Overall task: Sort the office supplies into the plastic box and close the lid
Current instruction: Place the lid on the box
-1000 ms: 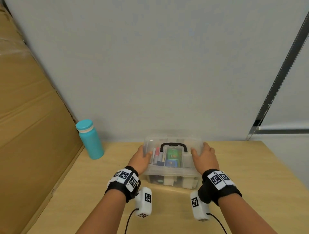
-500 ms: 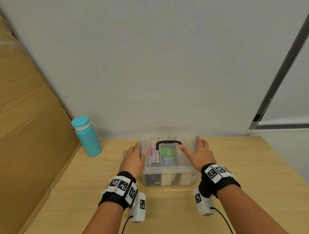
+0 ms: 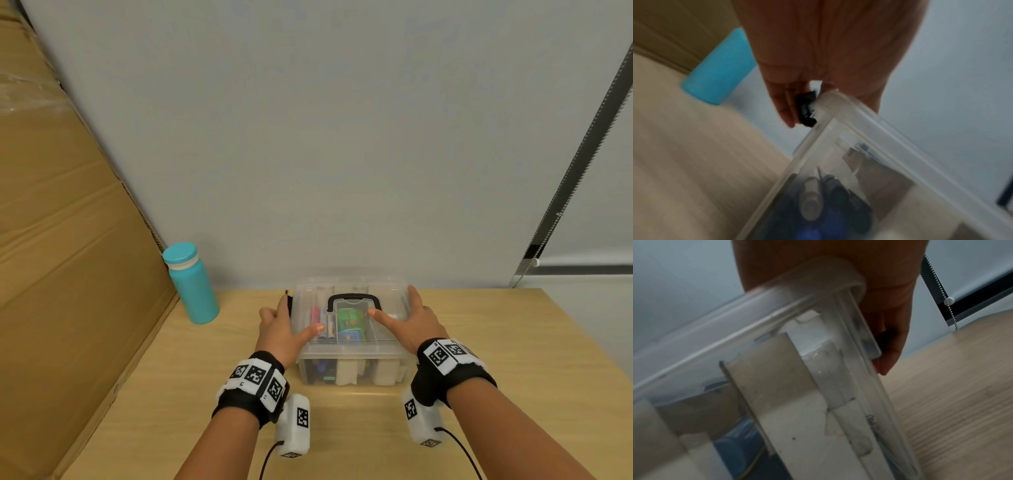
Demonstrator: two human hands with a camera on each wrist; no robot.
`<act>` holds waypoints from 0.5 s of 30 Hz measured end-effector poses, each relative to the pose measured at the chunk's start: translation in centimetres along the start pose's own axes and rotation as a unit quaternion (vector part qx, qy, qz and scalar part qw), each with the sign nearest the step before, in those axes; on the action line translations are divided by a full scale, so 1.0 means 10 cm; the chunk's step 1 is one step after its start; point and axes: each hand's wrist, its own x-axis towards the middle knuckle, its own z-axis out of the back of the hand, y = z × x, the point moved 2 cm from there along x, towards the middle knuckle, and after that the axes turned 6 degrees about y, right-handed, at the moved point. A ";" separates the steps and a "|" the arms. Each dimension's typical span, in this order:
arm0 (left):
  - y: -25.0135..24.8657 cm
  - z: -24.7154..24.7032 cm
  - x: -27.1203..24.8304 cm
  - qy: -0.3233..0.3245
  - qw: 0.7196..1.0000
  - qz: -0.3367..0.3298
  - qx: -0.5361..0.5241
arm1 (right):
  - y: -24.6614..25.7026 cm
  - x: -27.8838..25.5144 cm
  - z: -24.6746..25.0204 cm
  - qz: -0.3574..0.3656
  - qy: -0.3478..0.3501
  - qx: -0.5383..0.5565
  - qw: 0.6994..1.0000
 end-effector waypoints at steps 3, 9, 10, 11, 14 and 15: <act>-0.10 0.05 0.01 -0.021 0.999 -0.021 0.018 | 0.00 0.00 -0.01 -0.001 -0.005 -0.003 1.000; -0.13 0.01 0.13 -0.046 0.997 0.057 -0.033 | 0.00 0.02 -0.01 0.004 -0.006 -0.004 1.000; -0.12 -0.02 0.12 -0.061 0.995 0.059 -0.043 | -0.01 0.02 -0.01 0.005 -0.006 -0.001 1.000; -0.12 -0.05 0.12 -0.068 0.995 0.058 -0.054 | -0.01 0.02 -0.01 0.006 -0.007 0.003 1.000; -0.12 -0.09 0.15 -0.044 0.992 0.048 -0.107 | -0.03 0.03 -0.01 0.008 -0.009 0.009 1.000; -0.11 -0.09 0.15 -0.036 0.992 0.041 -0.115 | -0.03 0.03 -0.01 0.009 -0.010 0.012 1.000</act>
